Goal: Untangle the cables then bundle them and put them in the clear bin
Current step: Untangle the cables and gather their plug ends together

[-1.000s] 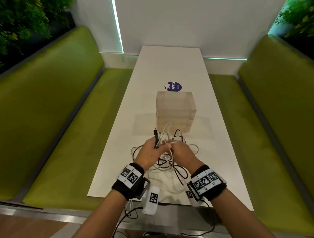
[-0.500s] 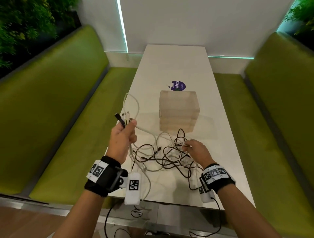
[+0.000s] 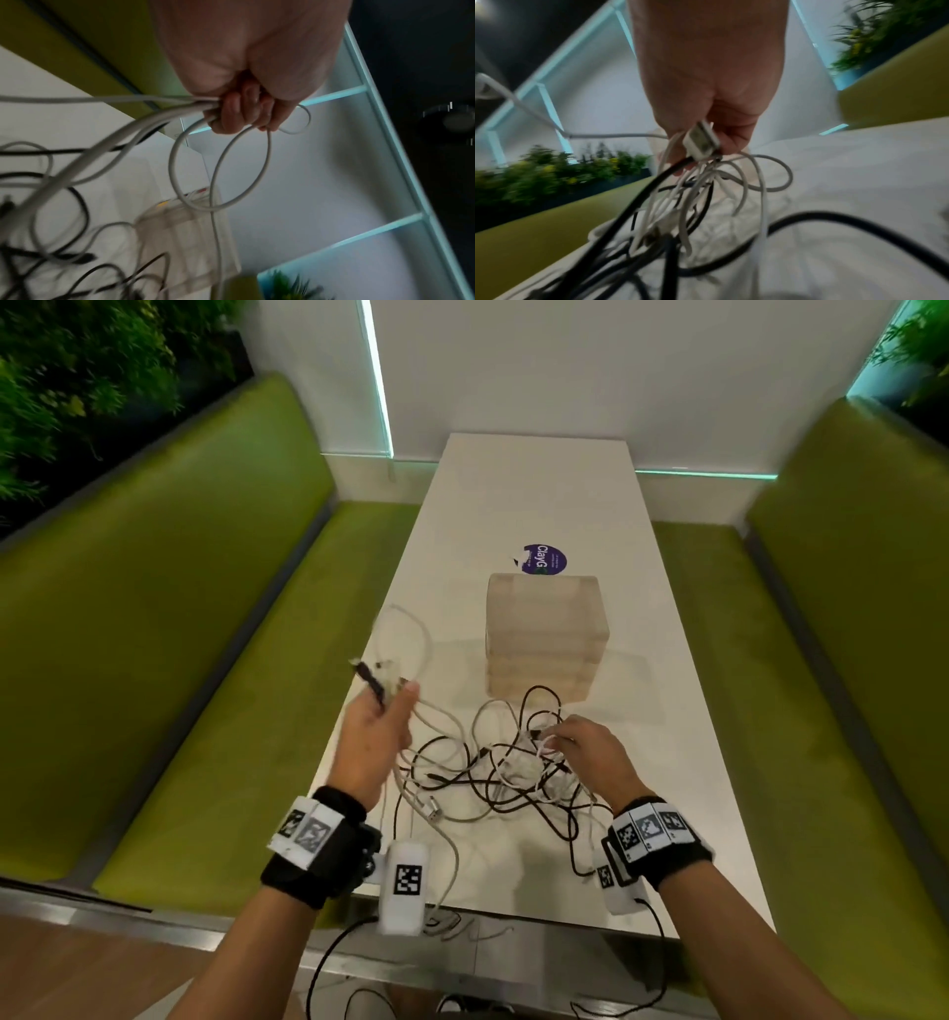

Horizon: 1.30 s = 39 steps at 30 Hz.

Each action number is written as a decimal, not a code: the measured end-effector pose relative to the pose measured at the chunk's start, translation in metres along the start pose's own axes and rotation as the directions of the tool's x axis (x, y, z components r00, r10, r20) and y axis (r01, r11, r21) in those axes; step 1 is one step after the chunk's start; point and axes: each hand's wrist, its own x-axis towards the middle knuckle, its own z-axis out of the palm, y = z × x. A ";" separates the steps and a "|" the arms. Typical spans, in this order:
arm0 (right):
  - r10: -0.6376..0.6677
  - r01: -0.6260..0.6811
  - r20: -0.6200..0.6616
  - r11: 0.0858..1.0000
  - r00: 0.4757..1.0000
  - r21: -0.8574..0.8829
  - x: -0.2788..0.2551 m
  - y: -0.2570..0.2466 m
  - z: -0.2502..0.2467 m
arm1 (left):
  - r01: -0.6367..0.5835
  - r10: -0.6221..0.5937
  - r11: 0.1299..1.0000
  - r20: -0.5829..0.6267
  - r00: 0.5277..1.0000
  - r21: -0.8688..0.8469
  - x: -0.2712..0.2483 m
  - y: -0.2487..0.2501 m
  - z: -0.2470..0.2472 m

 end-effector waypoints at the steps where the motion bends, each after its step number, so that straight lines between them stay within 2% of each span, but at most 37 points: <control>1: -0.053 0.053 0.003 0.999 0.999 0.005 -0.001 -0.005 0.001 | 0.017 -0.022 0.995 0.047 0.999 0.098 -0.002 -0.006 0.008; 6: -0.193 0.194 -0.046 0.981 0.980 0.021 -0.006 -0.032 0.001 | -0.021 -0.072 0.931 0.239 0.968 0.365 -0.006 -0.042 0.056; 8: -0.208 0.211 -0.063 0.977 0.976 0.029 -0.008 -0.039 -0.001 | -0.029 -0.103 0.918 0.309 0.945 0.396 -0.007 -0.049 0.069; 10: -0.200 0.202 -0.053 0.978 0.978 0.048 -0.009 -0.041 -0.004 | -0.059 -0.087 0.905 0.320 0.943 0.421 -0.007 -0.053 0.076; 14: -0.168 0.168 -0.006 0.983 0.986 0.075 -0.015 -0.047 -0.008 | -0.148 0.040 0.840 0.212 0.976 0.522 -0.010 -0.048 0.074; 19: -0.212 0.204 0.036 0.965 0.977 0.168 -0.015 -0.048 -0.009 | -0.210 0.043 0.808 0.300 0.953 0.551 -0.003 -0.048 0.065; 22: -0.233 0.223 0.031 0.957 0.972 0.186 -0.013 -0.046 -0.008 | -0.264 0.022 0.735 0.366 0.930 0.624 0.000 -0.046 0.061; 24: -0.191 0.188 0.002 0.969 0.982 0.159 -0.011 -0.043 -0.006 | -0.272 0.000 0.701 0.381 0.924 0.659 0.001 -0.047 0.058; 26: -0.130 0.130 -0.005 0.990 0.991 0.048 -0.008 -0.029 0.000 | -0.245 0.001 0.726 0.355 0.935 0.643 0.002 -0.043 0.053; 28: -0.060 0.060 -0.002 0.996 0.998 -0.073 -0.006 -0.007 0.004 | -0.193 0.014 0.792 0.298 0.955 0.579 0.004 -0.034 0.046; 31: 0.067 -0.066 0.000 0.995 0.998 -0.073 -0.008 0.019 0.000 | -0.156 0.026 0.856 0.261 0.965 0.493 0.010 -0.020 0.030; 34: 0.025 -0.026 0.019 0.999 1.000 0.039 -0.010 0.023 -0.006 | -0.172 -0.004 0.851 0.332 0.943 0.497 0.007 -0.011 0.016; 37: -0.077 0.082 -0.096 0.995 0.992 0.056 -0.017 0.003 -0.014 | -0.163 -0.054 0.855 0.396 0.917 0.492 -0.004 -0.009 0.012; 39: -0.118 0.156 -0.177 0.963 0.977 0.221 -0.027 -0.026 -0.026 | -0.159 -0.087 0.853 0.435 0.896 0.498 -0.010 -0.013 0.009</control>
